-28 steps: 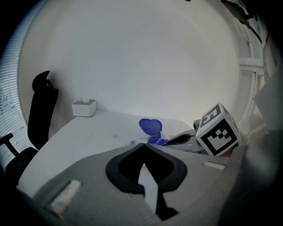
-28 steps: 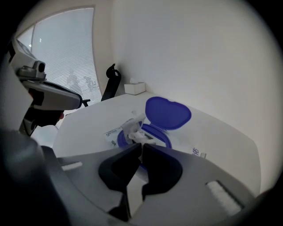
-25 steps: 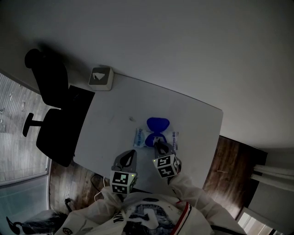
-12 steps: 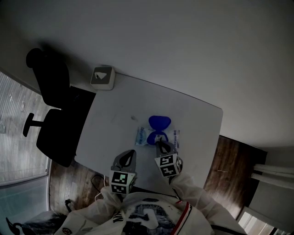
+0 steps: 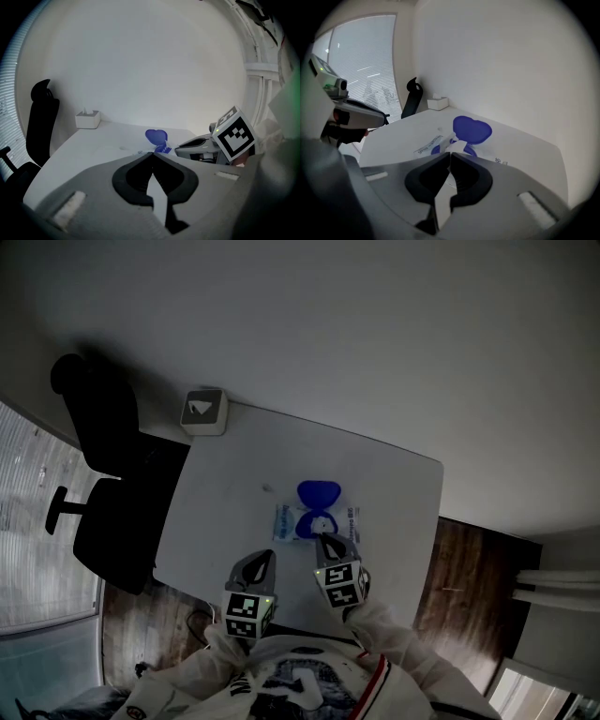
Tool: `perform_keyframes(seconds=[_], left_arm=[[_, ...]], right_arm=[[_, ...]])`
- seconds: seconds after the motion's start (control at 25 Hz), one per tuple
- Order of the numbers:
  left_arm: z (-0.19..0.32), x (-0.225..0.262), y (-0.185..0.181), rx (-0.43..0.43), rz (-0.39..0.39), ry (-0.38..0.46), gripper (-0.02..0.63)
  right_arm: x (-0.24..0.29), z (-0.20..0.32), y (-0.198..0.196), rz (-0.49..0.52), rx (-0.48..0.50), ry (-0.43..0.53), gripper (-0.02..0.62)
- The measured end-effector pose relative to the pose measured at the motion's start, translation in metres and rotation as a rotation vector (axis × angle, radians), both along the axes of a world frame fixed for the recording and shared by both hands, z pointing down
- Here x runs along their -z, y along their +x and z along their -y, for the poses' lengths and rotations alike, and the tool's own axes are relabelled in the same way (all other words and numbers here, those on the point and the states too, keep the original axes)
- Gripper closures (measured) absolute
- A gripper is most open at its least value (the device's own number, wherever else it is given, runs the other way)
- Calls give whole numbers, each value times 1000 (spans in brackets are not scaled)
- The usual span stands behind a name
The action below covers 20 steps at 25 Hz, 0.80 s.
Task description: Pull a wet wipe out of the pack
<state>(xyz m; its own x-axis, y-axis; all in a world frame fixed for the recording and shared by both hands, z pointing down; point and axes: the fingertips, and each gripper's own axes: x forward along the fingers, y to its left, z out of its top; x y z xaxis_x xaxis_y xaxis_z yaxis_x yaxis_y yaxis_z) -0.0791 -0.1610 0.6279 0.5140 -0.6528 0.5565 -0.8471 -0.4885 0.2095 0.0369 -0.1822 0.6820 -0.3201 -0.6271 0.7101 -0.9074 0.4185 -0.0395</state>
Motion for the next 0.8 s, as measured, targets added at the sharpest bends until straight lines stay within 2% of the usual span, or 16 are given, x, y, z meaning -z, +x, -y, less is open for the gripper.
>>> perform_keyframes(seconds=[0.36, 0.8], left_arm=[[3, 19, 5, -47, -14, 50, 603], [17, 50, 10, -127, -32, 132, 603]], right_arm=[[33, -4, 6, 37, -67, 59, 581], [83, -13, 28, 85, -229, 202, 583]])
